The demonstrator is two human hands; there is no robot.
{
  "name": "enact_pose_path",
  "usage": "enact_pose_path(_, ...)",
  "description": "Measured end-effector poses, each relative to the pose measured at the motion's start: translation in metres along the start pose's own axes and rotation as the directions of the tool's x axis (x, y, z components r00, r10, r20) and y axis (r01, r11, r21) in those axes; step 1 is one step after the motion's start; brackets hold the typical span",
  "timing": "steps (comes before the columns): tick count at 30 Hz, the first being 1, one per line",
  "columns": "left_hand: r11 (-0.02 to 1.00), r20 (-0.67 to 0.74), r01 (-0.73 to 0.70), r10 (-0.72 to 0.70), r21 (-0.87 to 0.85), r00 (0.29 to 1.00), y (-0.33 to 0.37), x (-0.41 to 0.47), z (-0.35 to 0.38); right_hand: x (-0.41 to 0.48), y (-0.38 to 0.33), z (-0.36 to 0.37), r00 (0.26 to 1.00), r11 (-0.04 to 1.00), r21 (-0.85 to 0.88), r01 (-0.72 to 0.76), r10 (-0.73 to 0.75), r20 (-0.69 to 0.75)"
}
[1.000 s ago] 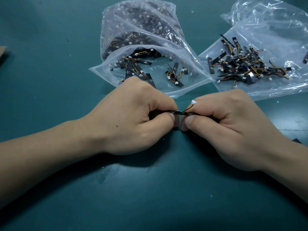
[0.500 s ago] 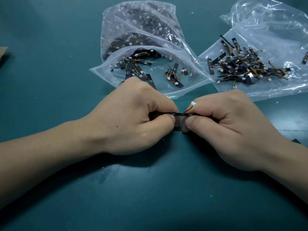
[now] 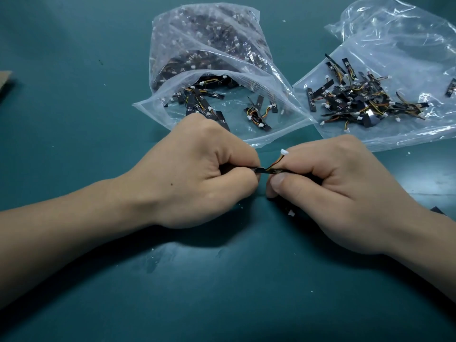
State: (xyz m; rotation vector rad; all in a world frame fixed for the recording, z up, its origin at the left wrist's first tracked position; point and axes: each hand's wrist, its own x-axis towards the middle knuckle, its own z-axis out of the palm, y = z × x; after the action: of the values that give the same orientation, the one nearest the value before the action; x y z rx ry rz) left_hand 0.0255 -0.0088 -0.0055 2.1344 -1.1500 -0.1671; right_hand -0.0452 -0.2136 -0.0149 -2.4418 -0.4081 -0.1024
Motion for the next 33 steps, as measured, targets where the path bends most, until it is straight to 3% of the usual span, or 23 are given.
enact_pose_path(6, 0.998, 0.01, 0.038, -0.038, -0.046, 0.999, -0.0013, 0.0, -0.0006, -0.0013, 0.0009, -0.0017, 1.0, 0.999, -0.029, 0.019, -0.019, -0.015)
enact_pose_path(12, 0.999, 0.035, -0.048, 0.047, 0.007, 0.998, 0.0021, 0.0015, -0.0023, -0.0006, -0.0002, -0.0016, 0.998, 0.997, -0.034, 0.068, -0.068, 0.009)
enact_pose_path(17, 0.996, 0.007, -0.03, 0.031, -0.079, 1.0, -0.0026, 0.0003, -0.0028, -0.0014, 0.0, -0.0006, 0.997, 0.997, -0.034, 0.068, -0.067, 0.023)
enact_pose_path(23, 0.991, -0.114, 0.038, -0.053, -0.13, 0.992, -0.0035, 0.0004, -0.0007, -0.0013, 0.0019, -0.0007, 0.995, 0.987, 0.144, 0.072, -0.06, -0.081)
enact_pose_path(26, 0.991, -0.147, 0.064, -0.081, -0.119, 0.986, -0.0046, 0.0015, 0.0014, -0.0003, 0.0027, -0.0006, 0.954, 0.906, 0.424, 0.02, 0.11, -0.279)
enact_pose_path(28, 0.997, -0.147, 0.052, -0.061, -0.064, 0.987, -0.0048, 0.001, 0.0022, 0.0034, 0.0026, -0.0029, 0.917, 0.869, 0.493, -0.043, 0.231, -0.326)
enact_pose_path(31, 0.998, -0.033, -0.019, 0.021, 0.061, 0.999, -0.0029, -0.0008, 0.0029, 0.0031, 0.0029, 0.0015, 0.974, 0.984, 0.152, -0.091, 0.119, -0.191)
enact_pose_path(33, 0.988, 0.101, -0.021, 0.005, 0.152, 0.995, 0.0001, -0.0007, 0.0036, 0.0, -0.0009, 0.0047, 0.993, 0.994, -0.09, -0.062, 0.053, -0.103)
